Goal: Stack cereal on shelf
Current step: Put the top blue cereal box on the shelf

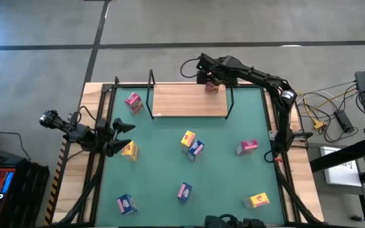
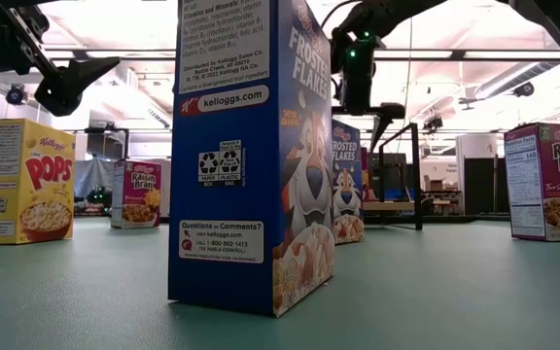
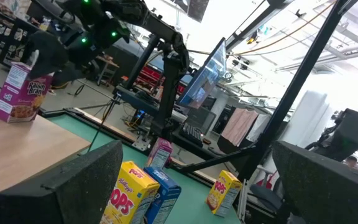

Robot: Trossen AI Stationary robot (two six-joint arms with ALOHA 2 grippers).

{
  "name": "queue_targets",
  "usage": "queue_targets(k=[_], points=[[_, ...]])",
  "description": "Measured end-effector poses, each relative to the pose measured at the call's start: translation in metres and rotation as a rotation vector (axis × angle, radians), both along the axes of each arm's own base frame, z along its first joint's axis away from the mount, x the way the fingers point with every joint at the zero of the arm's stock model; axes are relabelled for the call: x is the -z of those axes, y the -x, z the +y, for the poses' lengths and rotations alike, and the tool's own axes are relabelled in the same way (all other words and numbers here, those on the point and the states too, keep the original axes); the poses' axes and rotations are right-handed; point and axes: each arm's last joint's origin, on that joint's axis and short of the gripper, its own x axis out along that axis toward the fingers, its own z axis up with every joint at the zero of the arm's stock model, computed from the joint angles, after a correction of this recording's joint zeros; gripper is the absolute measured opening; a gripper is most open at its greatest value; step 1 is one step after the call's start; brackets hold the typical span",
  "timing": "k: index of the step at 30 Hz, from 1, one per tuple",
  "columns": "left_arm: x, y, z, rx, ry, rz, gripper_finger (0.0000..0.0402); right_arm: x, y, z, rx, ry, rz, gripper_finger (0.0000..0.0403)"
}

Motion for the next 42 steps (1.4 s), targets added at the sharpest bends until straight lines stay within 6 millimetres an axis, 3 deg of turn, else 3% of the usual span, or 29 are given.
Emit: queue_targets(k=[9,20,30,36,42], points=[[0.000,0.000,0.000,0.000,0.000,0.000,0.0398,-0.013,0.000,0.020,0.016,-0.061,0.038,0.0373],[0.000,0.000,0.000,0.000,0.000,0.000,0.0398,-0.016,-0.009,0.060,-0.143,-0.264,0.055,0.0373],[0.000,0.000,0.000,0.000,0.000,0.000,0.0398,-0.025,-0.022,0.126,-0.539,-0.470,0.034,0.0373],[0.000,0.000,0.000,0.000,0.000,0.000,0.0398,-0.020,-0.035,0.176,-0.786,-0.466,0.104,0.0373],[0.000,0.000,0.000,0.000,0.000,0.000,0.0398,-0.020,-0.039,0.214,-0.910,-0.457,0.129,0.0372]])
